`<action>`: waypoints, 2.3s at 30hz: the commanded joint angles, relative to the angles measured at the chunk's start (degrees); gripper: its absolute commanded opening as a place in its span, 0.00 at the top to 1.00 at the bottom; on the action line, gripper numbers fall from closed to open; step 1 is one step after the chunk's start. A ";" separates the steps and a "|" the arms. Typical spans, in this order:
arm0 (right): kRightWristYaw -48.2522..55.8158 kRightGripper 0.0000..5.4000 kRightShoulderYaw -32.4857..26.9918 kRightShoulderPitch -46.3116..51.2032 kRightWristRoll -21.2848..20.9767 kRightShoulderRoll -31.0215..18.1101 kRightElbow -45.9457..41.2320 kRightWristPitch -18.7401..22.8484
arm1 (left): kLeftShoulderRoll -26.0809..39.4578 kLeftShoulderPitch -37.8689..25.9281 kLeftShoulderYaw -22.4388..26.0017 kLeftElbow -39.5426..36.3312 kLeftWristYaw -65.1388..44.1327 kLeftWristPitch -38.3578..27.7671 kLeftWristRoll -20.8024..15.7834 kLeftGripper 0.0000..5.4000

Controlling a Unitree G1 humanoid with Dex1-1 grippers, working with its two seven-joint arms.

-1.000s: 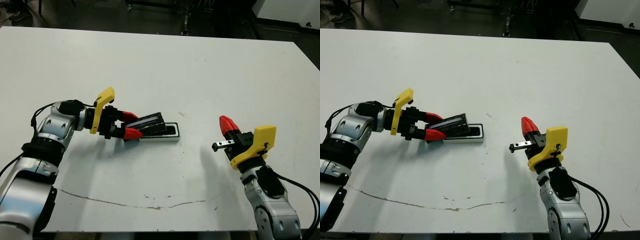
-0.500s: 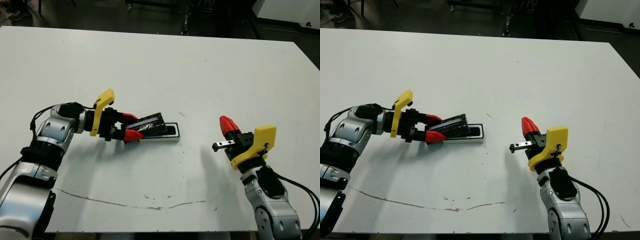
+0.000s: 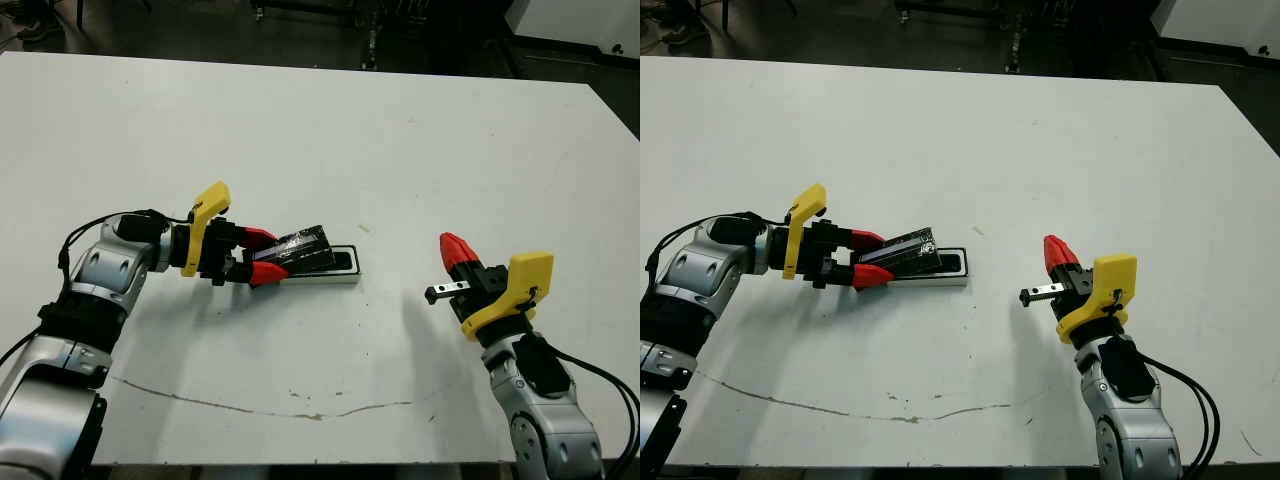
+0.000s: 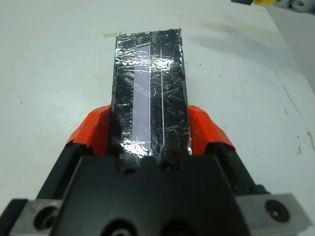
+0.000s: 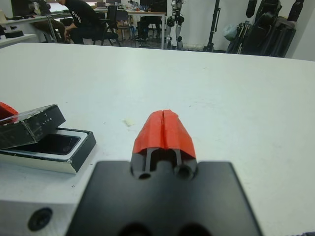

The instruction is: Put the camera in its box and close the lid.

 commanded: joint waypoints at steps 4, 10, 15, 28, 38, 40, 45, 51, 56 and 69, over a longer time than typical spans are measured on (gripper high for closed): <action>-0.73 1.00 -0.50 0.22 -0.36 -0.73 -0.56 0.75 | -1.13 2.48 -3.75 -0.59 -1.23 1.80 0.97 0.41; -0.84 1.00 -0.56 0.14 -0.10 -0.78 -0.54 0.72 | -1.42 2.17 -4.54 -0.54 -0.87 0.33 1.59 0.41; -0.93 1.00 -0.57 0.09 -0.24 -0.82 -0.48 0.51 | -1.98 1.72 -5.04 -0.52 -0.71 1.28 1.41 0.41; -1.11 1.00 -0.69 0.05 -0.05 -0.87 -0.56 0.85 | -4.61 1.33 -5.63 1.95 -2.41 -2.38 0.58 0.41; -1.20 1.00 -0.73 0.17 -0.09 -0.90 -0.68 0.85 | -8.44 1.78 -6.77 2.81 -1.09 -4.89 1.19 0.41; -1.03 1.00 -0.94 0.13 0.14 -0.91 -0.42 0.63 | -9.23 1.52 -7.18 3.74 -1.00 -5.66 1.77 0.41; -0.96 1.00 -1.38 0.03 -0.03 -1.04 0.06 0.07 | -10.66 1.27 -8.44 5.48 -0.48 -9.62 3.66 0.41; -1.12 1.00 -1.54 0.15 -0.24 -0.91 -0.03 0.08 | -11.51 0.16 -10.03 7.60 -0.46 -11.77 6.11 0.41; -1.01 1.00 -1.56 0.18 -0.05 -0.87 -0.03 0.18 | -11.47 -1.28 -11.63 8.10 -0.63 -12.49 8.04 0.41; -0.94 1.00 -1.58 0.50 -0.17 -0.95 -0.36 -0.19 | -12.60 -3.11 -13.48 11.32 1.40 -13.34 10.20 0.41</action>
